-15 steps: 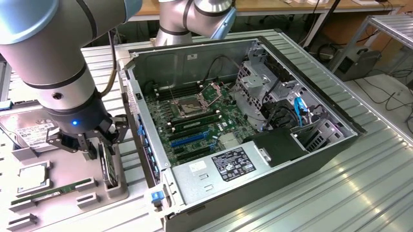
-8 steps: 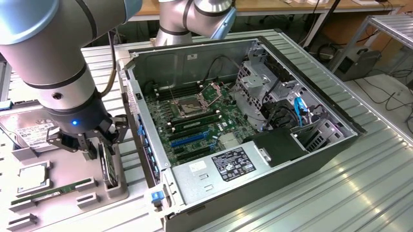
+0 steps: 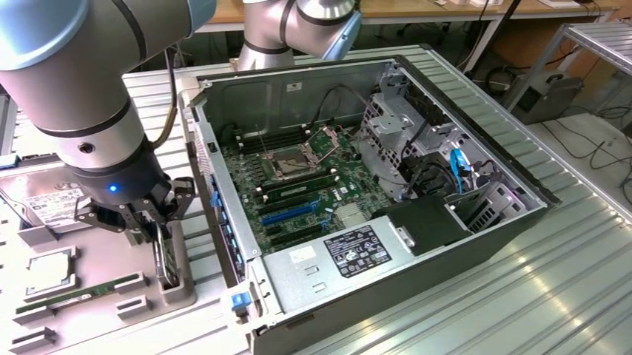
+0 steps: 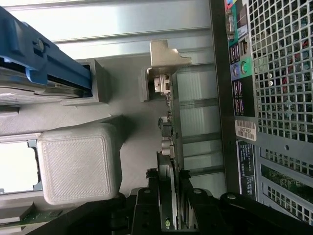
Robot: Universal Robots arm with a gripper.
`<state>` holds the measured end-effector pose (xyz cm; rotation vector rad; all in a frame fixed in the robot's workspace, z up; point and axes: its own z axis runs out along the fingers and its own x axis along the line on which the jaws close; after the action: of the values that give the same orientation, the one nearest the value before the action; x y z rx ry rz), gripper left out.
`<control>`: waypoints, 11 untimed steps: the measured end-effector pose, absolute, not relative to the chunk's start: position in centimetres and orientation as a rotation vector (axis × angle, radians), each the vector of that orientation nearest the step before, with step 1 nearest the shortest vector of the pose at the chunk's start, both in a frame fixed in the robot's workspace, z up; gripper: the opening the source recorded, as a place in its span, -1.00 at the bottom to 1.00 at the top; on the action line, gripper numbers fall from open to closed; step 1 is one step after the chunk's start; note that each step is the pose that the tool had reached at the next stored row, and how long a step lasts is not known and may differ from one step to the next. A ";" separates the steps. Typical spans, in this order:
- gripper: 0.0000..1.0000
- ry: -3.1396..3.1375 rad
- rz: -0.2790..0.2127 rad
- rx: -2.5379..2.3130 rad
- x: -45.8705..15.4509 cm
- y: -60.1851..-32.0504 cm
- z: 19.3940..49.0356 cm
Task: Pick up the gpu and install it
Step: 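Pick up the gpu and move the gpu toward the slot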
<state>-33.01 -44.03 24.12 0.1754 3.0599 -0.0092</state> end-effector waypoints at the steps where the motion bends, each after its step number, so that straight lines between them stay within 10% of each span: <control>1: -0.45 3.060 -0.009 0.169 -33.0 -44.0 24.1; 11: -0.47 3.063 -0.006 0.104 -32.9 -44.0 24.1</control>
<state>-32.92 -44.03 24.12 0.1043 3.0630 -0.0065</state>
